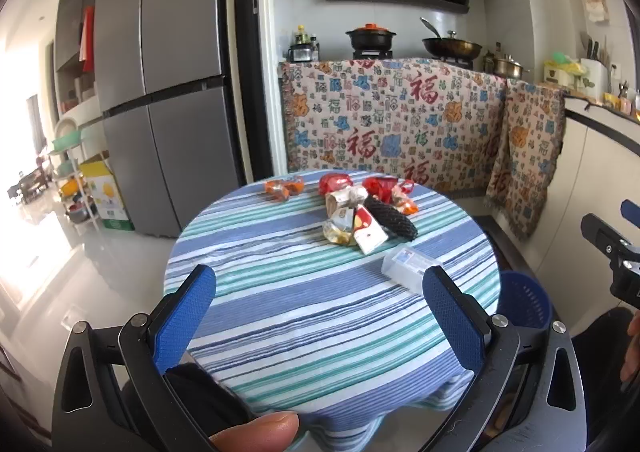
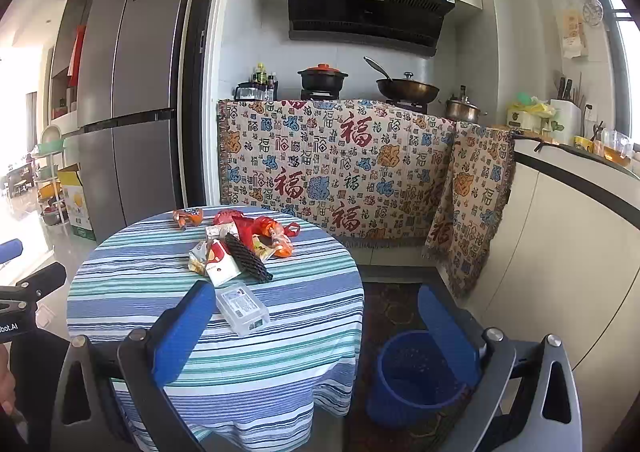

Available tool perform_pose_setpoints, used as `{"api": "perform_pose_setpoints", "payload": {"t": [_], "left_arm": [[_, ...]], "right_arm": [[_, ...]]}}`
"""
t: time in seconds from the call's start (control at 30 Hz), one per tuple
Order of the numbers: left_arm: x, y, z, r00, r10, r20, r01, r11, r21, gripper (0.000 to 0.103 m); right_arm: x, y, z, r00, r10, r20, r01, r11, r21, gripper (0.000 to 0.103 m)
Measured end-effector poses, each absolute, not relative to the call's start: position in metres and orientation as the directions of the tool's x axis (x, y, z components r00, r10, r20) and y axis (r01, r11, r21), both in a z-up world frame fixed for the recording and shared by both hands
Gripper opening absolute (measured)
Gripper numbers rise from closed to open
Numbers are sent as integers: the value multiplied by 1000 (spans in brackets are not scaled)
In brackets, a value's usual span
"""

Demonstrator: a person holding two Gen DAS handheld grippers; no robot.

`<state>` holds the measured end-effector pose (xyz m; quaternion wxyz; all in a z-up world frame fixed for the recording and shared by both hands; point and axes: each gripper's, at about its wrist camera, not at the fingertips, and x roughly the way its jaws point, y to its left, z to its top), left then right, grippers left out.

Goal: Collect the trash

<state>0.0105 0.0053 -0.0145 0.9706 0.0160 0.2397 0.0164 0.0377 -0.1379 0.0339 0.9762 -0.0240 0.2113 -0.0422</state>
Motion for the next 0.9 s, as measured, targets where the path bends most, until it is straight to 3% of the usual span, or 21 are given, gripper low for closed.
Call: {"api": "perform_pose_setpoints", "payload": {"t": [0.9], "left_arm": [[18,3,-22,863,54,-502,-37,998,44,103]], "right_arm": [[47,-136,21,891,-76,-447,54,997,-62,103]]}}
